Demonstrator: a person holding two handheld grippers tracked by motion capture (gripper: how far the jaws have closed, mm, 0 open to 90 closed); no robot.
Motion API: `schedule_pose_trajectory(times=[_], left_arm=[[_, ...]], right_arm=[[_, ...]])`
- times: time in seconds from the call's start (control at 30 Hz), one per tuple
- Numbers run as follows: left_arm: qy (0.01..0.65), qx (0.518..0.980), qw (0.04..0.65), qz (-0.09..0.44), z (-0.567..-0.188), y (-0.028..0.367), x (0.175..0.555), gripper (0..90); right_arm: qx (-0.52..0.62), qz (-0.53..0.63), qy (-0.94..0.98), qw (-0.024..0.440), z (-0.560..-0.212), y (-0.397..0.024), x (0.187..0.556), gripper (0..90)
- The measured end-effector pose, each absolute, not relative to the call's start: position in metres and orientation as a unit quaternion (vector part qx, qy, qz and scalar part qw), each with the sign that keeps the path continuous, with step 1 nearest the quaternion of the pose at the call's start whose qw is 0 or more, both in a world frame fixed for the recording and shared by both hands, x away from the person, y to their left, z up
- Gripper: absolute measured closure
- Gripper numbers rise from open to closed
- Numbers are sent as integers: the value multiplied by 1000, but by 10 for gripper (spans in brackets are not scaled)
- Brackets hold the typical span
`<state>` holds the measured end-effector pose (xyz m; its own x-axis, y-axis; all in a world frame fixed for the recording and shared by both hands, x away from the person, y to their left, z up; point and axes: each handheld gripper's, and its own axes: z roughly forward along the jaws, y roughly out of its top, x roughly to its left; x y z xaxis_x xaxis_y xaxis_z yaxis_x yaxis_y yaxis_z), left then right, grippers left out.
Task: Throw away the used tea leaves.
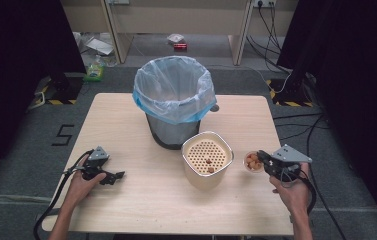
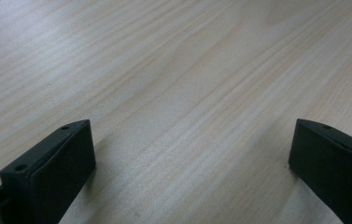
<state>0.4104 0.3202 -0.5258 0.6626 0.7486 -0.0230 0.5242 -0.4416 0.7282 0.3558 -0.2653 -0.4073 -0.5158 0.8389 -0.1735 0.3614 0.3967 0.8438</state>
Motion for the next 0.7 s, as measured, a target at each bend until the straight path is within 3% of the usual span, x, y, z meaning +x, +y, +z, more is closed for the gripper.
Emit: schedule_pose_trajectory(times=[0.33, 0.7], left_arm=[[381, 835, 365, 153, -526, 320, 410, 0], [382, 836, 364, 154, -526, 320, 410, 0]], right_arm=[[356, 396, 768, 356, -384, -251, 366, 856], [234, 337, 764, 499, -359, -198, 381, 857]])
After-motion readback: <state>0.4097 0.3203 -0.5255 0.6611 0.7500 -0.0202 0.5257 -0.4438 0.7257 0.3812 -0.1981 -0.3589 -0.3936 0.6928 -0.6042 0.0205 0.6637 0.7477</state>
